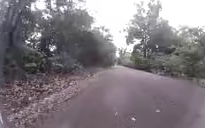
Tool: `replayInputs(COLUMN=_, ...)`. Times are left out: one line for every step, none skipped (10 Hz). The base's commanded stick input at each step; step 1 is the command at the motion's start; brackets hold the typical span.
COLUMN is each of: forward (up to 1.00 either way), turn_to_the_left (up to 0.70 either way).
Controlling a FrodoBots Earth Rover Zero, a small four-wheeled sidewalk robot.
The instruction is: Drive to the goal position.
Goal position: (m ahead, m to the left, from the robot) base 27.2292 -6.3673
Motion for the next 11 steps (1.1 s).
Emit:
replayInputs(forward=0.7, turn_to_the_left=0.0)
replayInputs(forward=0.7, turn_to_the_left=0.0)
replayInputs(forward=0.7, turn_to_the_left=0.0)
replayInputs(forward=0.7, turn_to_the_left=0.0)
replayInputs(forward=0.7, turn_to_the_left=0.0)
replayInputs(forward=0.7, turn_to_the_left=0.0)
replayInputs(forward=0.7, turn_to_the_left=0.0)
replayInputs(forward=0.7, turn_to_the_left=0.0)
replayInputs(forward=0.7, turn_to_the_left=0.0)
replayInputs(forward=0.7, turn_to_the_left=0.0)
replayInputs(forward=0.7, turn_to_the_left=0.0)
